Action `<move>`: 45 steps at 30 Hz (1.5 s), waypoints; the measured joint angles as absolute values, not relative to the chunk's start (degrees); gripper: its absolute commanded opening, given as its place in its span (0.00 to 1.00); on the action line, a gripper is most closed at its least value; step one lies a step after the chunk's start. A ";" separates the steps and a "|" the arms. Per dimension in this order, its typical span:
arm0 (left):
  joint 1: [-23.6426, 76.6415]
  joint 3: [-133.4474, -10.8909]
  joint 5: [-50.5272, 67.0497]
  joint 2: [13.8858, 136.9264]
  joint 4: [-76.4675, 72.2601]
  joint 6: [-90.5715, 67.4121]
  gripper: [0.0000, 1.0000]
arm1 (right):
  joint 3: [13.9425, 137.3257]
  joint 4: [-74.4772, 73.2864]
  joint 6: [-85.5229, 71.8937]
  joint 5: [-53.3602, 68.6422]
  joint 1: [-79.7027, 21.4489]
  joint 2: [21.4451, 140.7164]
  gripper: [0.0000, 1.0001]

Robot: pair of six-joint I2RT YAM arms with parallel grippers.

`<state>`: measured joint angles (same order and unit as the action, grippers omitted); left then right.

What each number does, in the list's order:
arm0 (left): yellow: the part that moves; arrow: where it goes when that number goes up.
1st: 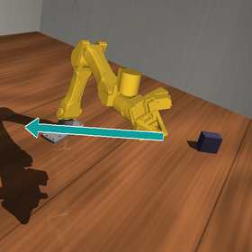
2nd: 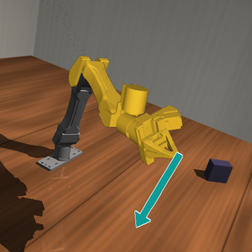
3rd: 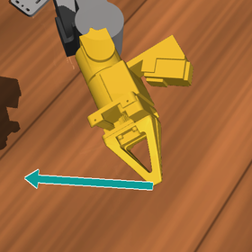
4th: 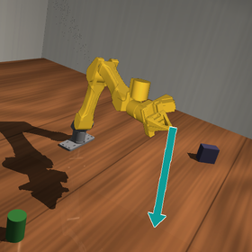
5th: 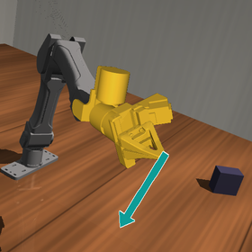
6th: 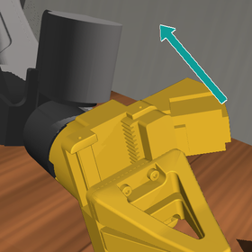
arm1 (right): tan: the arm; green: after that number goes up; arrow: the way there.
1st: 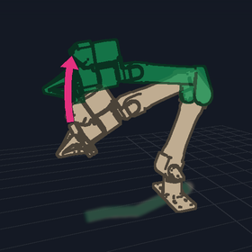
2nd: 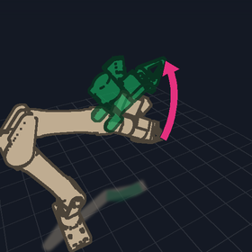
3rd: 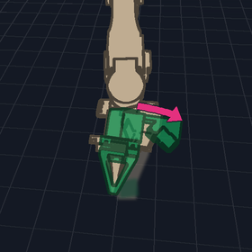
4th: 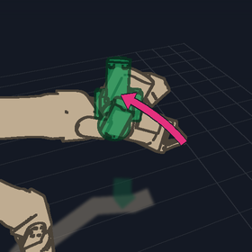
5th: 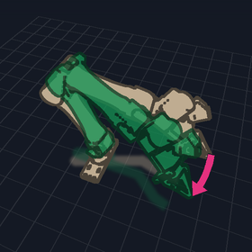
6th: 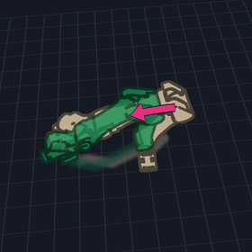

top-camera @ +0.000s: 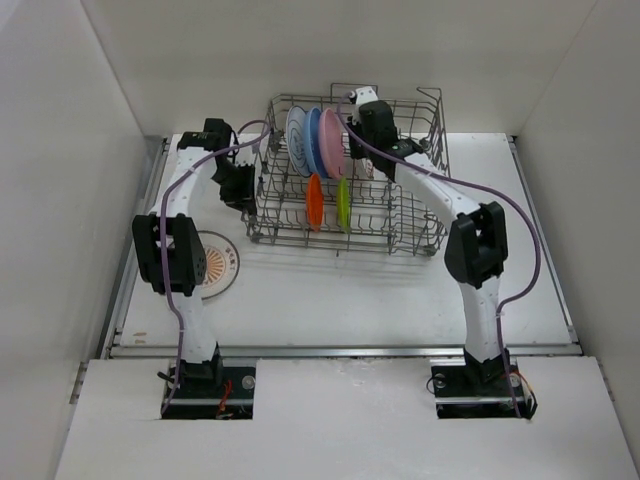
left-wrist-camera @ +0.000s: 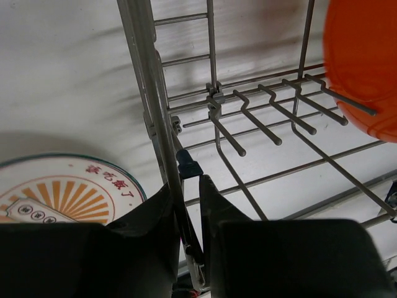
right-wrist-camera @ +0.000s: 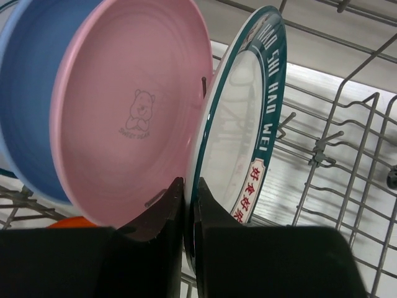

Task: Unload the plates from the dish rack

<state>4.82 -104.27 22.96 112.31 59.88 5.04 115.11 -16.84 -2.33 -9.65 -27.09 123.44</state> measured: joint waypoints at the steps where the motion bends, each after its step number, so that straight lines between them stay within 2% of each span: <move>1: 4.82 -104.16 23.03 112.31 59.75 4.86 0.00 | 115.11 -17.37 -2.07 -9.61 -27.09 123.09 0.00; 10: 4.82 -101.41 24.16 110.67 56.80 1.52 0.00 | 114.61 -17.91 -0.01 -7.84 -27.49 118.96 0.00; 22: 4.78 -100.31 24.49 110.04 55.66 0.36 0.00 | 114.54 -12.53 8.97 -10.74 -27.35 102.61 0.00; 25: 4.78 -100.31 24.69 110.04 55.64 0.36 0.00 | 110.34 -13.85 10.35 -9.87 -30.55 97.89 0.00; 28: 4.75 -100.36 24.82 110.04 55.68 0.54 0.00 | 102.43 -17.45 11.38 -7.55 -38.20 90.80 0.00; 31: 4.75 -100.42 24.86 110.04 55.77 1.30 0.35 | 93.84 -21.45 11.94 -7.11 -50.13 84.16 0.00; 33: 4.78 -100.53 26.02 110.04 56.42 1.54 0.46 | 90.02 -25.39 11.81 -7.09 -57.93 81.67 0.00; 39: 5.15 -104.60 26.76 110.04 58.48 2.68 0.56 | 87.22 -40.12 7.31 -13.06 -74.70 82.67 0.00; 45: 5.15 -106.21 23.92 108.05 58.98 3.38 0.62 | 84.42 -45.82 -0.01 -19.75 -80.23 89.60 0.00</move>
<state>5.15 -106.21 23.92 108.05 58.98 3.38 84.42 -45.82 -0.01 -19.75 -80.23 89.60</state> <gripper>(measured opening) 0.616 0.130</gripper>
